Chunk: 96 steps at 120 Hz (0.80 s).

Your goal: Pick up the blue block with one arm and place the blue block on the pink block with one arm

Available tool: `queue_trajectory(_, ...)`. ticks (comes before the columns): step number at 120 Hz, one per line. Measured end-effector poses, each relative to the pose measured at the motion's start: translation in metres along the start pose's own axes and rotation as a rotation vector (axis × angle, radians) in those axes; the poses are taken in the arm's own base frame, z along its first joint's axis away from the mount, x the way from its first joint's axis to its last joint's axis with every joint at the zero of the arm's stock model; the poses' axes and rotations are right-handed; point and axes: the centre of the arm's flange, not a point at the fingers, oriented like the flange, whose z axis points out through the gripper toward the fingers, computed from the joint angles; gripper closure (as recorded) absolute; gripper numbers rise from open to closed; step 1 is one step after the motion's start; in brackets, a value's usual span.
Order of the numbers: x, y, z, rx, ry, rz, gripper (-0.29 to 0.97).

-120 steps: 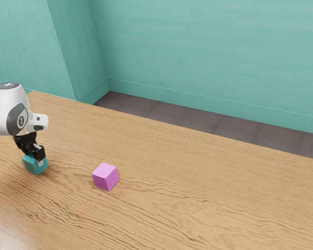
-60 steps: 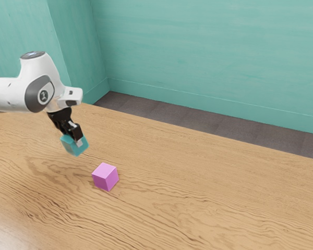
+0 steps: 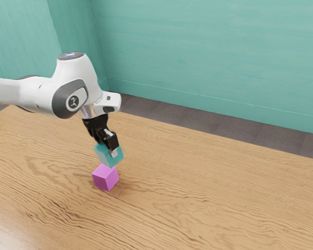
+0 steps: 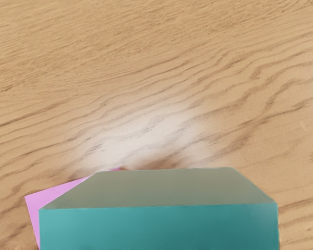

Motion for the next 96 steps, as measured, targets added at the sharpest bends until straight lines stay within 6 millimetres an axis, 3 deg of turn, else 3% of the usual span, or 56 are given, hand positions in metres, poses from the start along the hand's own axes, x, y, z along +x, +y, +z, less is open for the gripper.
queue_trajectory(19,-0.009,-0.032,0.002,0.006,-0.007,-0.091,0.36)
queue_trajectory(53,-0.024,-0.084,0.028,0.013,-0.039,-0.217,0.36)
queue_trajectory(65,-0.016,-0.07,0.039,0.013,-0.043,-0.196,0.36)
queue_trajectory(81,-0.003,-0.036,0.03,0.026,-0.019,-0.14,0.36)
queue_trajectory(96,-0.001,-0.034,0.032,0.028,-0.016,-0.146,0.36)
